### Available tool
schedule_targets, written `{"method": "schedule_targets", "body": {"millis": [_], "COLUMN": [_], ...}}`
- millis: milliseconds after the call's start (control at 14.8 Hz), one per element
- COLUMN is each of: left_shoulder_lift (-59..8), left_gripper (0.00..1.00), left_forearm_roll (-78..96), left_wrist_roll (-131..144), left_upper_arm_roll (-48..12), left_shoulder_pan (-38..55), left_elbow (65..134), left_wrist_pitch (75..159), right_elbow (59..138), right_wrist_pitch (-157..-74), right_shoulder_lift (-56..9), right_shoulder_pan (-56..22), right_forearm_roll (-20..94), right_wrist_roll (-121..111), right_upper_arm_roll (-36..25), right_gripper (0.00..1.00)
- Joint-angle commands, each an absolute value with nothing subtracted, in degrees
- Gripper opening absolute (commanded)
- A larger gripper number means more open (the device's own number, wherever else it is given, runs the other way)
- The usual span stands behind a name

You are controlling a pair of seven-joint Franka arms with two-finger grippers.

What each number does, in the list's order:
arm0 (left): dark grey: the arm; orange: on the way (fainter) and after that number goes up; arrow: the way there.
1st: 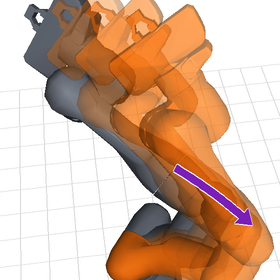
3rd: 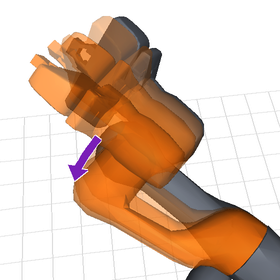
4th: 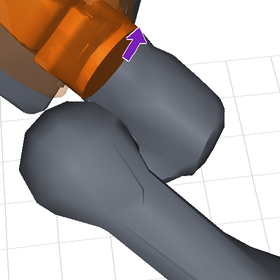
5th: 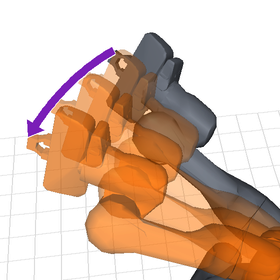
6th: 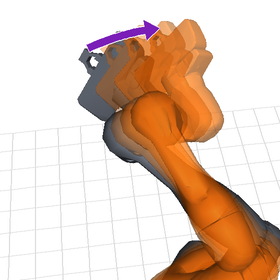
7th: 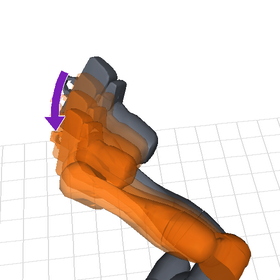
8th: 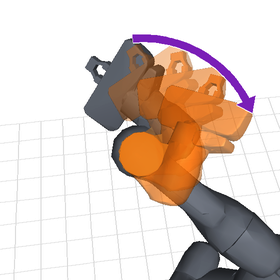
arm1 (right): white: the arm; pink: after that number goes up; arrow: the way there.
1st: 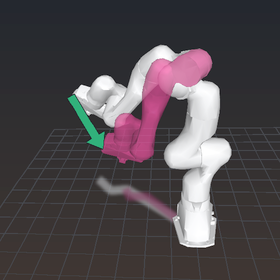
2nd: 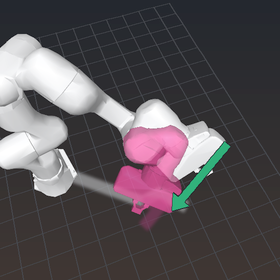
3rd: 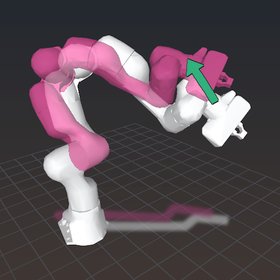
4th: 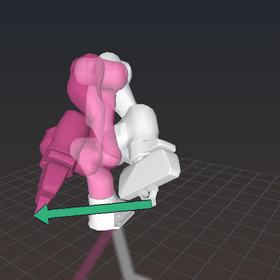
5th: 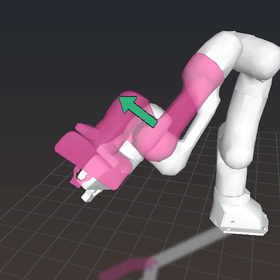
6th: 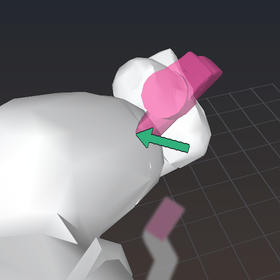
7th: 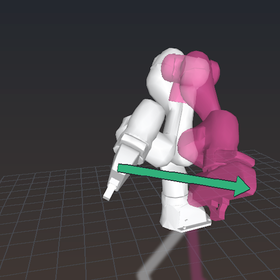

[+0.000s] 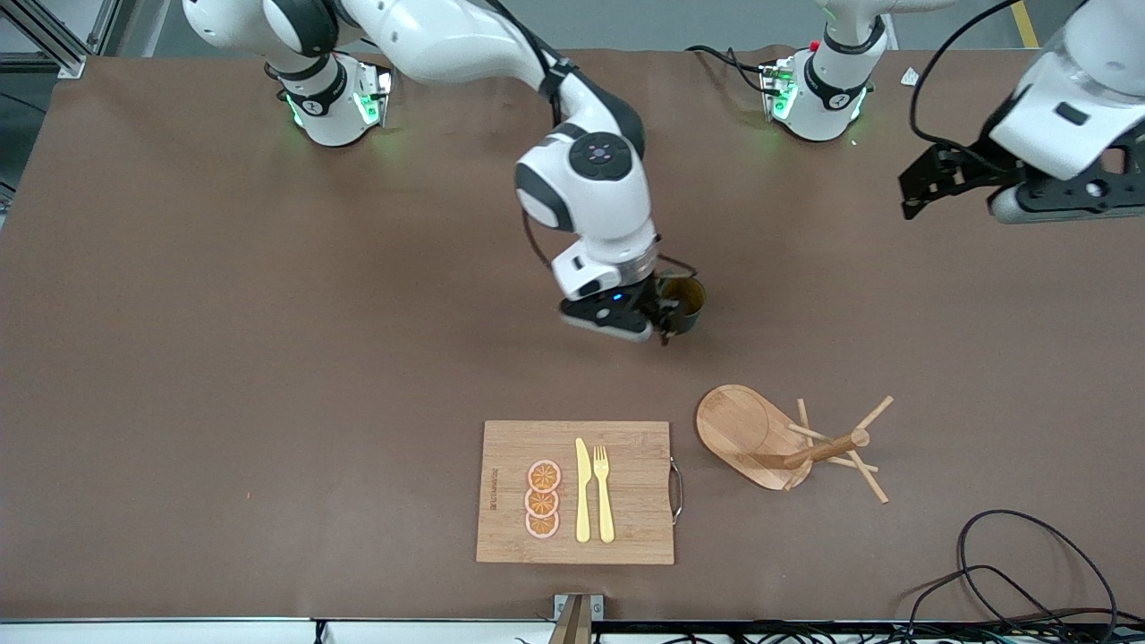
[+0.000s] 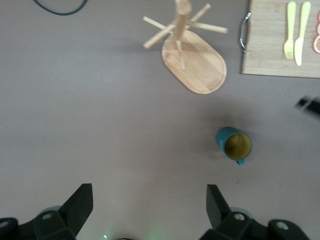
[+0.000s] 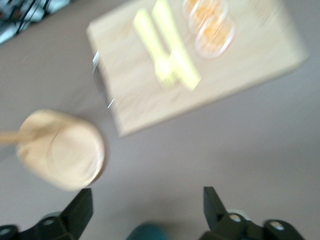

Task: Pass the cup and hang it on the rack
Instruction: 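Set the mug down with the right gripper while the left gripper approaches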

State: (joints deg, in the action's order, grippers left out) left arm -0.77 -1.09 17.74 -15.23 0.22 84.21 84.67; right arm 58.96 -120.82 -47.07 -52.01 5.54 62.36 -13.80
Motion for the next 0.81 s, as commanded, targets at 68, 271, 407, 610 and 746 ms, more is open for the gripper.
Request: {"method": "schedule_targets", "body": {"millis": [68, 271, 407, 610, 746], "left_shoulder_lift": [-2.8, -5.4, -6.6, -10.1, -13.1], "left_gripper": [1.00, 1.00, 1.00, 1.00, 1.00], "left_forearm_roll": [-1.7, -2.4, -4.5, -8.2, -12.9], "left_wrist_roll": [24.8, 35.0, 42.8, 53.9, 63.8], "left_upper_arm_roll": [-18.7, -22.0, -22.4, -22.5, -22.6], "left_shoulder_pan": [0.5, 2.7, 5.6, 13.2, 19.5], "left_elbow": [83.7, 83.8, 85.6, 86.0, 88.7], "left_wrist_pitch": [85.5, 85.3, 84.9, 86.2, 88.3], "right_elbow": [60.9, 63.7, 69.1, 77.8, 83.6], "right_wrist_pitch": [-110.8, -106.2, -105.6, -105.8, -105.7], "right_shoulder_lift": [-39.9, -34.4, -29.2, -21.1, -15.3], "right_shoulder_pan": [-39.9, -29.9, -24.5, -18.0, -15.3], "right_forearm_roll": [5.8, 5.9, 5.8, 5.2, 4.8], "right_wrist_roll": [47.4, 28.1, 17.2, 4.8, 1.5], "right_upper_arm_roll": [-14.5, -14.4, -14.5, -14.6, -14.7], "right_gripper": [1.00, 1.00, 1.00, 1.00, 1.00]}}
